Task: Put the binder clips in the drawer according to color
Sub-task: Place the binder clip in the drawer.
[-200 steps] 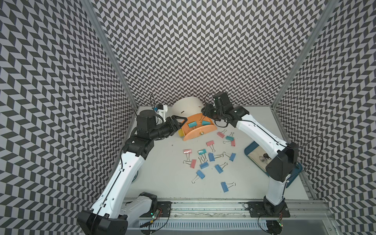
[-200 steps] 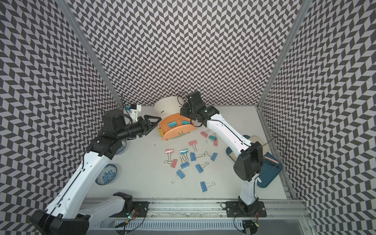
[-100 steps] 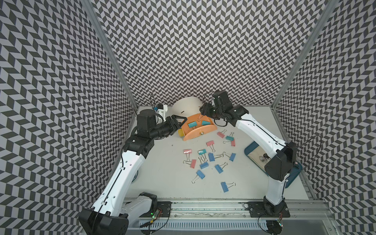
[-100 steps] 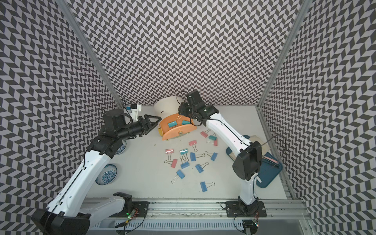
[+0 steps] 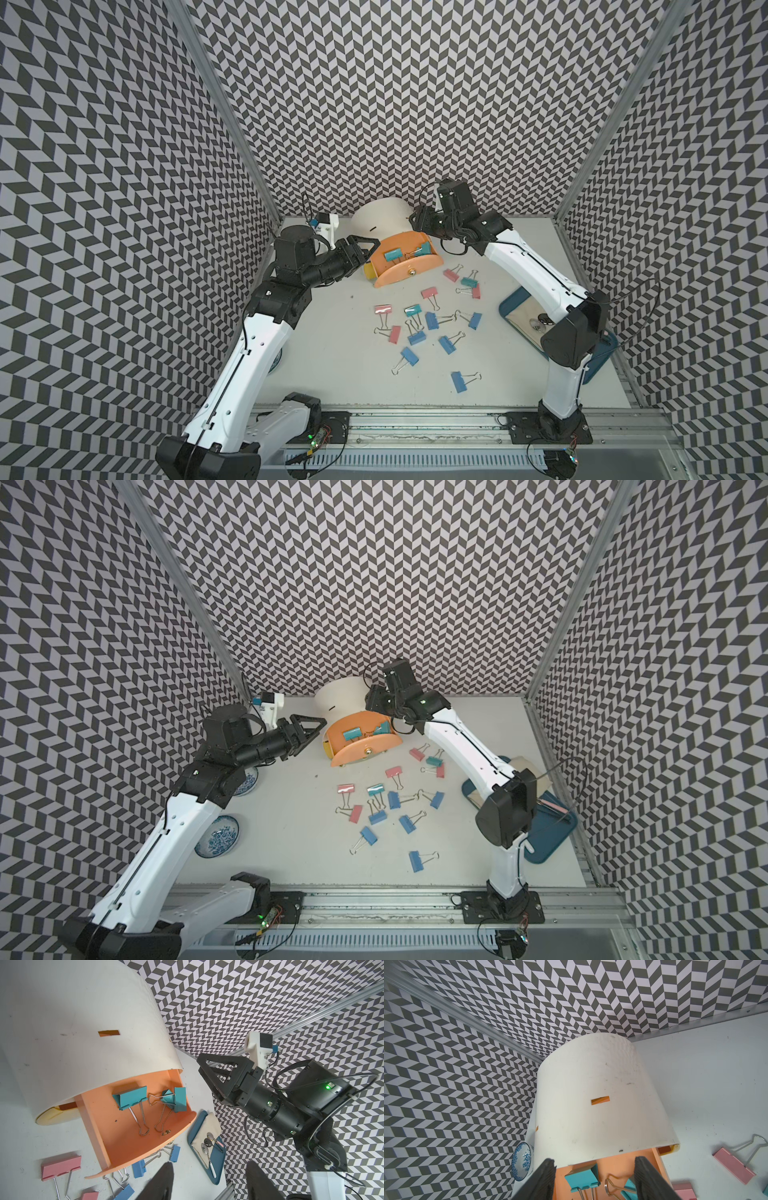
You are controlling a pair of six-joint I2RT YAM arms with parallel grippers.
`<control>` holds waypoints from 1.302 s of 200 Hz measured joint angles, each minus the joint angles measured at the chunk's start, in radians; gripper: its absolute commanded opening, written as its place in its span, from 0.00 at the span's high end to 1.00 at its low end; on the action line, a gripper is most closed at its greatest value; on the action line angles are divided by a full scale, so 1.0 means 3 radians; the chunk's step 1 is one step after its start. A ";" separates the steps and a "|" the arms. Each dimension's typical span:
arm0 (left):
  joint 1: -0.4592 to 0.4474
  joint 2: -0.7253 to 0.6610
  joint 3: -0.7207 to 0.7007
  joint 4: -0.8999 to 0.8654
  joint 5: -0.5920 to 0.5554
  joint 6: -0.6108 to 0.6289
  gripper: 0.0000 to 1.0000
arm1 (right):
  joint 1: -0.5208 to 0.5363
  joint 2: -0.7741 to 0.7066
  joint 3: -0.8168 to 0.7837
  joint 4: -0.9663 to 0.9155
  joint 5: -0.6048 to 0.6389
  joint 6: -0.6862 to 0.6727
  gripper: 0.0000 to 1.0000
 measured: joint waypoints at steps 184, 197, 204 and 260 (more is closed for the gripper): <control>0.0000 -0.0988 -0.1012 -0.0610 -0.0200 0.0146 0.41 | -0.0589 -0.1678 -0.2519 0.0314 0.0285 -0.0184 0.37; 0.0000 -0.1080 -0.1085 -0.0631 -0.0212 0.0121 0.41 | -0.0664 -0.1673 -0.2571 0.0310 0.0291 -0.0188 0.36; 0.0000 -0.1129 -0.1122 -0.0642 -0.0217 0.0107 0.41 | -0.0697 -0.1663 -0.2575 0.0304 0.0296 -0.0188 0.36; 0.0000 -0.1392 -0.1471 -0.0665 -0.0223 0.0013 0.40 | -0.0809 -0.1260 -0.2482 0.0285 0.0379 -0.0237 0.38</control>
